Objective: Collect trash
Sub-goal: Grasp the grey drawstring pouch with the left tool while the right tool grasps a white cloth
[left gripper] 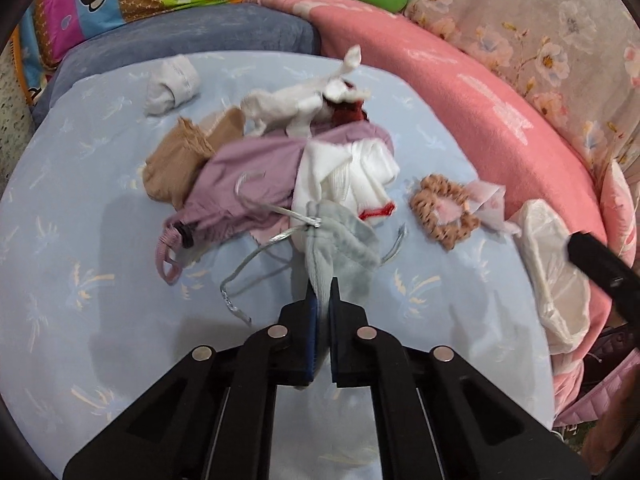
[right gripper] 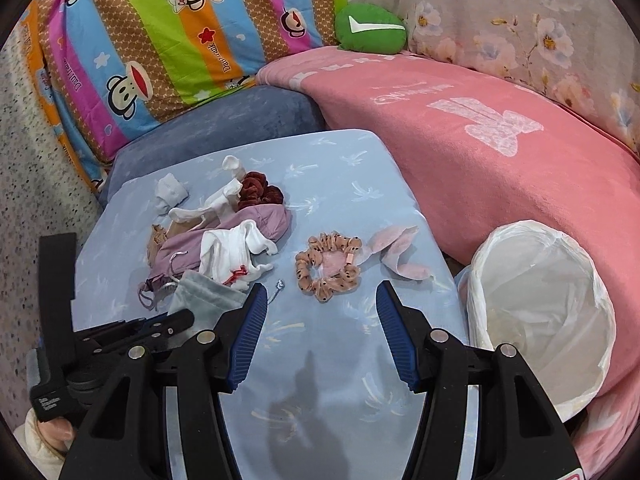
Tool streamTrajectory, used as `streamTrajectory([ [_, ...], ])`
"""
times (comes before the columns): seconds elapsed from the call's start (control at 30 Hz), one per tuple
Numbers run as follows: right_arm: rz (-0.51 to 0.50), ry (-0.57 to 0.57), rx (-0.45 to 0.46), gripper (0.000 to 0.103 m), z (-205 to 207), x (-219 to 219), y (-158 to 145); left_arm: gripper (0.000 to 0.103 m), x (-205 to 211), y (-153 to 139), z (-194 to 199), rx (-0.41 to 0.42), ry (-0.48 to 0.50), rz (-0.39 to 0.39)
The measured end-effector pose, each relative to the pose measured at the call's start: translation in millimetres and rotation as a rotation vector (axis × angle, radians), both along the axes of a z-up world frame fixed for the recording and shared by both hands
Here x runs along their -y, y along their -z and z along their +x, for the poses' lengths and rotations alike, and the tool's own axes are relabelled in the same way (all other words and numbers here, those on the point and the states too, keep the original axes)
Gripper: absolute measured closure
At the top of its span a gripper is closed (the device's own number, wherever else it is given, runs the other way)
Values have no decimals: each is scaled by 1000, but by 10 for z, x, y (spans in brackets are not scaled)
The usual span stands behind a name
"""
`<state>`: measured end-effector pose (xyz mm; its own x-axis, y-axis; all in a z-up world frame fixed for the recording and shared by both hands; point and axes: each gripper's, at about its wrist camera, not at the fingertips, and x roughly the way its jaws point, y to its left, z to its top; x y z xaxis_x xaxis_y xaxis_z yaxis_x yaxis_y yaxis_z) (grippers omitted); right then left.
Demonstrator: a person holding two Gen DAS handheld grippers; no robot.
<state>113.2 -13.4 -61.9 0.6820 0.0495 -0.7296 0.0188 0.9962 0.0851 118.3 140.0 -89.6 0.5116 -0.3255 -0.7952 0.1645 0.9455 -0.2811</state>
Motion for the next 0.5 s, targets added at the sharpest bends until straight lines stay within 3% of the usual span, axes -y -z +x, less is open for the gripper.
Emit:
streamTrajectory([
  [0.33,13,-61,-15,47,377,-346,81,99,-306,-644,123,153,-70,-23],
  [0.5,30,-90,-39,47,646,-535,213,99,-392,-816,264,199,-101,-13],
])
